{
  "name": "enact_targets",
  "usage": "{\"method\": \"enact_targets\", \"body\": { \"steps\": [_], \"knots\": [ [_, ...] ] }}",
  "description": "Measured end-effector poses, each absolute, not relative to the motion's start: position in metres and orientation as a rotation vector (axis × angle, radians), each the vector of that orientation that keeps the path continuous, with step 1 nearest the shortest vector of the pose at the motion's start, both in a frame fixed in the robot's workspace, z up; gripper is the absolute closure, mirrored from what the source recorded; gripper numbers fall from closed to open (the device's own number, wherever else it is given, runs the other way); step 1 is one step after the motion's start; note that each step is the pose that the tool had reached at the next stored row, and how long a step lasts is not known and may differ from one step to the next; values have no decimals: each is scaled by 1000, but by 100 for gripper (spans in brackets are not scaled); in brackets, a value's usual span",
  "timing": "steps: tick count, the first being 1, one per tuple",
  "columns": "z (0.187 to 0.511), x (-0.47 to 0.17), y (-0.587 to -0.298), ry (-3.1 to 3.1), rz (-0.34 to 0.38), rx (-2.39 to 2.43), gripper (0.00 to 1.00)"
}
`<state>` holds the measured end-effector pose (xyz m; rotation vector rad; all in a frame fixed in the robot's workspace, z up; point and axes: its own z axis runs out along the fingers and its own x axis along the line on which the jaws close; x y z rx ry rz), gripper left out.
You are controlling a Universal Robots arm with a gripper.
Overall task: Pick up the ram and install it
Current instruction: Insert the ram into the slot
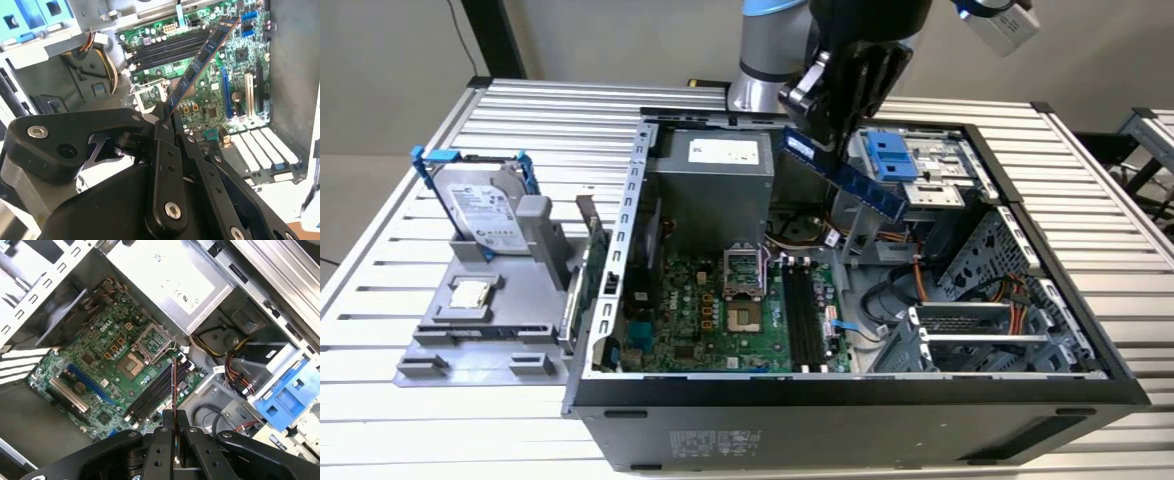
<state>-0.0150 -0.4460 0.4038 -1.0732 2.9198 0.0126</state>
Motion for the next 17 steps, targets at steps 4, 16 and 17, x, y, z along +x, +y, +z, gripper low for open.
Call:
{"method": "enact_targets", "body": {
  "steps": [4,16,17],
  "knots": [
    [404,-15,-446,2956,11,-968,100],
    [404,-15,-446,3041,6,-650,100],
    [404,-15,-446,3047,5,-623,100]
  ]
}}
